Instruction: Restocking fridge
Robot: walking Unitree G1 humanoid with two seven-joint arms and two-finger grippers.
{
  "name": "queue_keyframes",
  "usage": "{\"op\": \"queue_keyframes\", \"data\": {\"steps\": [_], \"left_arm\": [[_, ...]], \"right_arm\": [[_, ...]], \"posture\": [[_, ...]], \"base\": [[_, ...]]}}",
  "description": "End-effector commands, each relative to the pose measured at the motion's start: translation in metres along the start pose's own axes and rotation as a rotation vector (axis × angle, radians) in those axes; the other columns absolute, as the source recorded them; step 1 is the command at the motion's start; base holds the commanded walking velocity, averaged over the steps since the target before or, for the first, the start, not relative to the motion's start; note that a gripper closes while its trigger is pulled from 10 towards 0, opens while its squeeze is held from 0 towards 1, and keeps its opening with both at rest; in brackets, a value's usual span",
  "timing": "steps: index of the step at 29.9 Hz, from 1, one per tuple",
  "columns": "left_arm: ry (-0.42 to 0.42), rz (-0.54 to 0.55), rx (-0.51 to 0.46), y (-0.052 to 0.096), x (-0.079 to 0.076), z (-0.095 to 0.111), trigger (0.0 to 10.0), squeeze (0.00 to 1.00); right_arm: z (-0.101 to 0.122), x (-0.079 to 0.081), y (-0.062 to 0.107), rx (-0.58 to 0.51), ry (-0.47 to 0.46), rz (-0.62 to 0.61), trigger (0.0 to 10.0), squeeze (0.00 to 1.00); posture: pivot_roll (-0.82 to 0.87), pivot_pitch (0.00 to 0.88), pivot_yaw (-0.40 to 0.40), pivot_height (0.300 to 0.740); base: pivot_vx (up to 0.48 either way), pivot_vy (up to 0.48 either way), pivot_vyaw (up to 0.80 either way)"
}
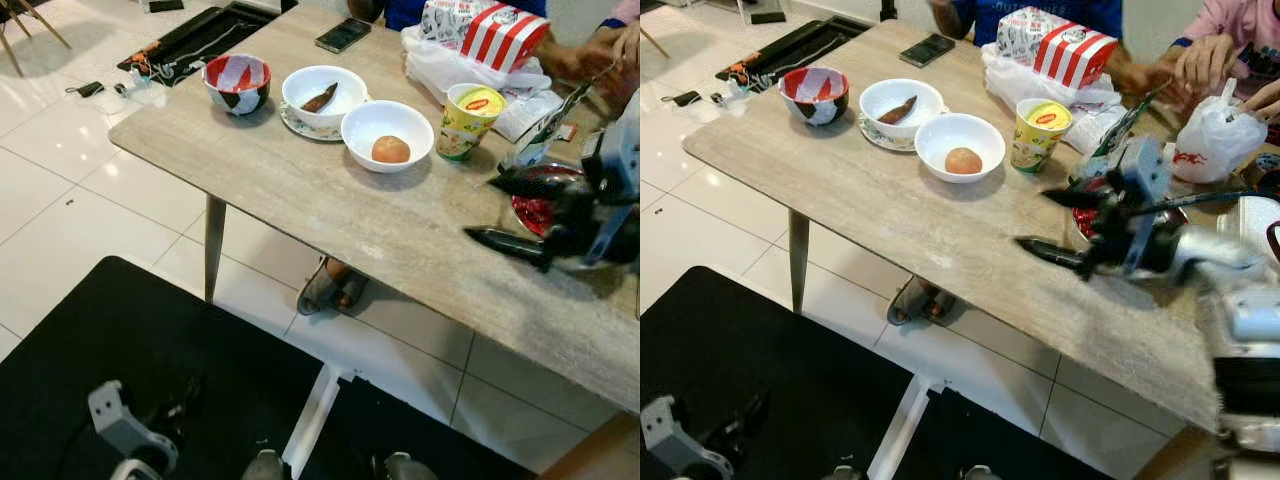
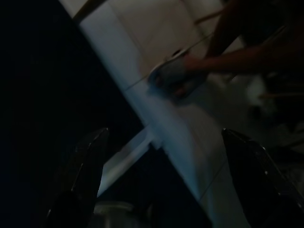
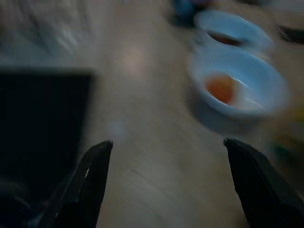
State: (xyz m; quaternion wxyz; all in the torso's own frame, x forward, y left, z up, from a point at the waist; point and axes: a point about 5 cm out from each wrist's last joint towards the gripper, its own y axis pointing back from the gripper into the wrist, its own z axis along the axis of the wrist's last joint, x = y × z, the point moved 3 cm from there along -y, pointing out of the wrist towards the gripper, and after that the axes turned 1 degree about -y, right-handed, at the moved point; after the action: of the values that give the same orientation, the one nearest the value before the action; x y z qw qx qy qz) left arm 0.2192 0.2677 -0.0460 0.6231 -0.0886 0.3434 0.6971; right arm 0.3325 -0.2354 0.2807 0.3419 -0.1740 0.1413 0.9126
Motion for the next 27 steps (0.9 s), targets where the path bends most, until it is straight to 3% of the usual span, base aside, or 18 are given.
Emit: {"op": "queue_keyframes", "data": {"steps": [1, 3, 4, 6, 10, 11, 20, 23, 27], "left_arm": [[0.012, 0.042, 0.042, 0.007, 0.006, -0.016, 10.0, 0.00], [0.010, 0.083, 0.089, 0.013, 0.012, -0.028, 10.0, 0.00], [0.010, 0.083, 0.089, 0.013, 0.012, -0.028, 10.0, 0.00], [-0.002, 0.109, 0.139, 0.019, 0.015, -0.042, 10.0, 0.00], [-0.003, 0.113, 0.147, 0.020, 0.016, -0.044, 10.0, 0.00], [-0.005, 0.131, 0.180, 0.025, 0.017, -0.054, 10.0, 0.00], [-0.010, 0.132, 0.196, 0.025, 0.014, -0.062, 10.0, 0.00], [-0.014, 0.130, 0.197, 0.024, 0.013, -0.062, 10.0, 0.00], [-0.021, 0.129, 0.197, 0.023, 0.012, -0.063, 10.0, 0.00]], "right_arm": [[-0.008, -0.002, 0.002, 0.082, 0.050, -0.010, 10.0, 0.00], [-0.006, -0.016, 0.011, 0.165, 0.113, -0.077, 10.0, 0.00], [-0.006, -0.016, 0.011, 0.165, 0.113, -0.077, 10.0, 0.00], [-0.024, -0.010, 0.014, 0.347, 0.180, -0.029, 10.0, 0.00], [-0.031, -0.008, 0.015, 0.392, 0.198, -0.015, 10.0, 0.00], [-0.049, -0.008, 0.010, 0.468, 0.207, -0.025, 10.0, 0.00], [-0.073, -0.009, -0.006, 0.550, 0.212, -0.061, 10.0, 0.00], [-0.078, -0.015, -0.016, 0.576, 0.205, -0.118, 10.0, 0.00], [-0.085, -0.010, -0.029, 0.604, 0.169, -0.097, 10.0, 0.00]], "posture": [[-0.01, 0.181, -0.034, 0.740], [-0.02, 0.177, -0.037, 0.740], [-0.02, 0.177, -0.037, 0.740], [-0.03, 0.177, -0.034, 0.740], [-0.03, 0.176, -0.036, 0.740], [-0.03, 0.177, -0.037, 0.740], [-0.02, 0.182, -0.049, 0.740], [-0.01, 0.180, -0.051, 0.740], [-0.01, 0.178, -0.055, 0.740]], "base": [[0.000, 0.000, 0.00], [0.000, 0.000, 0.00], [0.000, 0.000, 0.00], [0.000, 0.000, 0.00], [0.000, 0.000, 0.00], [0.000, 0.000, 0.00], [0.000, 0.000, 0.00], [0.000, 0.000, 0.00], [0.000, 0.000, 0.00]]}}
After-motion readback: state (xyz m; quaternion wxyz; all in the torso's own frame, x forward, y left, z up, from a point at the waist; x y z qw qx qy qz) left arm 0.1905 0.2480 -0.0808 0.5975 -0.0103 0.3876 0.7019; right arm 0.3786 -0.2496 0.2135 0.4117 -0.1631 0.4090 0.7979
